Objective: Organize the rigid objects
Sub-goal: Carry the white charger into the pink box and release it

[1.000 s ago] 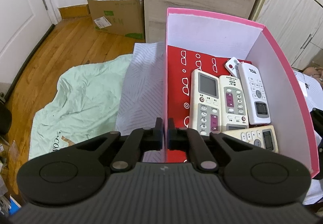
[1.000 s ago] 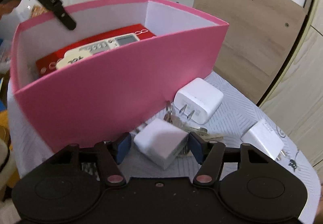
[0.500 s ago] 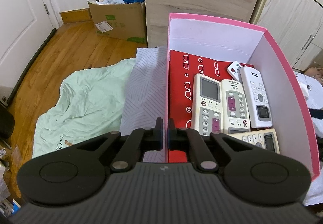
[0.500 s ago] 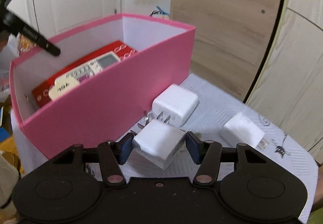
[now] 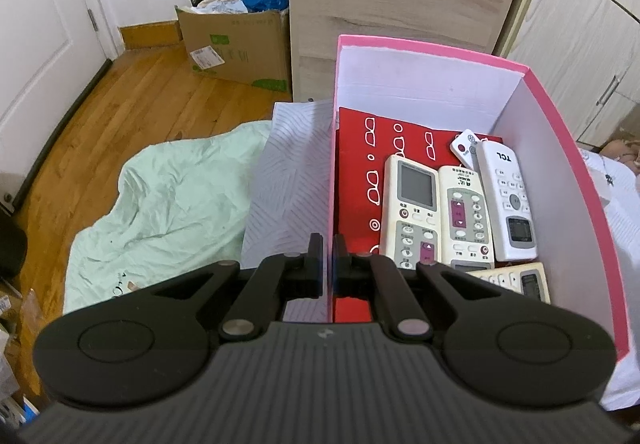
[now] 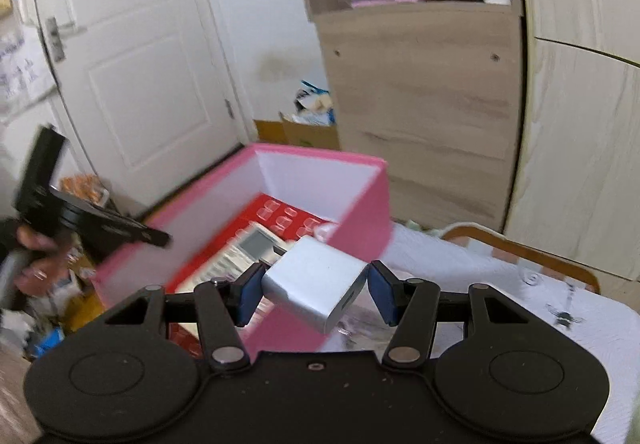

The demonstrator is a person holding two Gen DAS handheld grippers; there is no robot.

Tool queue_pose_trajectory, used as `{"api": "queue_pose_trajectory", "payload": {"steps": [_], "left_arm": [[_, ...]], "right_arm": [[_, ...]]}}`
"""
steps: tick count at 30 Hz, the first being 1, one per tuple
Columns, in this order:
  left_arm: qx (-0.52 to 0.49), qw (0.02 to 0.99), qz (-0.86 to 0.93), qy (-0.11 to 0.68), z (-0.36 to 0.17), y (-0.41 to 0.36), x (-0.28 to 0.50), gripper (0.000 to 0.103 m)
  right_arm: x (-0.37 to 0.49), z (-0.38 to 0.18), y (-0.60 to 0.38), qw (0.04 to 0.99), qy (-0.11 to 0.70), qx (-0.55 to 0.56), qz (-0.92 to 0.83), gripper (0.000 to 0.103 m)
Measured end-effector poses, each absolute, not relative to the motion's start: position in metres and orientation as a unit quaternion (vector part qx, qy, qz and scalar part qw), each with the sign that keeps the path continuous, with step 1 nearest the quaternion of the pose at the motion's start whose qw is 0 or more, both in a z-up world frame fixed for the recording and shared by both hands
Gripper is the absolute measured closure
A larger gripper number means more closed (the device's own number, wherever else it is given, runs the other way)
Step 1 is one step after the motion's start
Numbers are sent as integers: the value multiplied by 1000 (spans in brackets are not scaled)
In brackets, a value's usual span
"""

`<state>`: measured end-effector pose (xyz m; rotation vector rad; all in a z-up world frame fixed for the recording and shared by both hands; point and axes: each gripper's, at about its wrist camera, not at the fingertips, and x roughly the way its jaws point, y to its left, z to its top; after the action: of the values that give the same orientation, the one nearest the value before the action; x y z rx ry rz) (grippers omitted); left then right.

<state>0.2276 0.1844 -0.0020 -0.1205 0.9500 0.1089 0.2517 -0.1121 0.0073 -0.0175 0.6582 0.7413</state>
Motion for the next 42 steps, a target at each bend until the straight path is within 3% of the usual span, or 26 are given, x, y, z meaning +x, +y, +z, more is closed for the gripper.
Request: {"api": "queue_pose_trajectory", "payload": {"steps": [8,15,31,35,42], "left_arm": [[-59,887,61,454,1,186,226,100],[-76,888,49,451,2,197,224,99],[-75,889,43,450,0,200,225,99],[-66,890,50,448,0,195,225,98],[-68,890,53,448,0,194,225,98]], "right_arm": [[258,4,-47,855,347,-1,385,42],[293,-30,-3,804,445,78,386,42],[324,-59,38,827,479,9,295,40],[315,-47,32,854,429,-2,293,30],[269,-6,1,881,320,-55,343,29]]}}
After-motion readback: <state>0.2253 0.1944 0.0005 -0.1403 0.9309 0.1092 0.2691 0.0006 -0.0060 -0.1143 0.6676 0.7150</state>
